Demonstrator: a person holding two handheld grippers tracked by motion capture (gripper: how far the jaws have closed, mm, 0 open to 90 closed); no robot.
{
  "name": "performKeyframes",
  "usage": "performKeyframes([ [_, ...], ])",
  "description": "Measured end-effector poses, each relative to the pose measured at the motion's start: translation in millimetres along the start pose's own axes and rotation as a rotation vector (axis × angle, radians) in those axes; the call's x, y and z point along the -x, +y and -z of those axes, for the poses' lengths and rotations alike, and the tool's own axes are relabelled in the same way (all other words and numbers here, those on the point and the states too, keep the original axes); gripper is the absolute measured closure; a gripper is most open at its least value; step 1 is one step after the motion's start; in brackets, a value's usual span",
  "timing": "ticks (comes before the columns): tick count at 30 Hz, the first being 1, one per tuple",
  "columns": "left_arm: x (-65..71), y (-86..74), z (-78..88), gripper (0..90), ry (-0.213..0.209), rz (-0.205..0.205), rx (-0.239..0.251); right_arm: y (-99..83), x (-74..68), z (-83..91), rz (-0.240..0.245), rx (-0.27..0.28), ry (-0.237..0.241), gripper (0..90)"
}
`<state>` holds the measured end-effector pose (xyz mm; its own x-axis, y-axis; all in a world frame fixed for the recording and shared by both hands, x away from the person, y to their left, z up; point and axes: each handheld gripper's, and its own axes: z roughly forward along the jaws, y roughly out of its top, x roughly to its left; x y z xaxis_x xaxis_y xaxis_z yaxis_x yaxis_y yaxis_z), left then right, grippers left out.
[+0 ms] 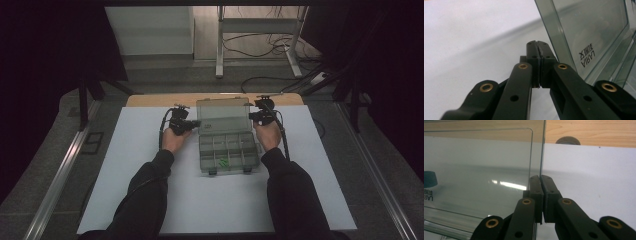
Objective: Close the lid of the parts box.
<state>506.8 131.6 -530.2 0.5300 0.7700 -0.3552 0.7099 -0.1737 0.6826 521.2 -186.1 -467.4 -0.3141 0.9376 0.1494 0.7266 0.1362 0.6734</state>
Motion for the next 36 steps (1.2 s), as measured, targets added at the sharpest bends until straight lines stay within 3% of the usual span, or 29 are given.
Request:
performKeyframes([
  [22, -0.3, 17.0, 14.7, 89.0, 0.005, -0.015, 0.044, -1.0, -9.8, 8.3, 0.047, 0.026, -0.003, 88.6],
  [36, 4.1, 25.6, 29.1, 88.9, -0.001, -0.05, 0.079, -2.9, -14.7, 15.4, 0.072, 0.039, 0.001, 88.8],
])
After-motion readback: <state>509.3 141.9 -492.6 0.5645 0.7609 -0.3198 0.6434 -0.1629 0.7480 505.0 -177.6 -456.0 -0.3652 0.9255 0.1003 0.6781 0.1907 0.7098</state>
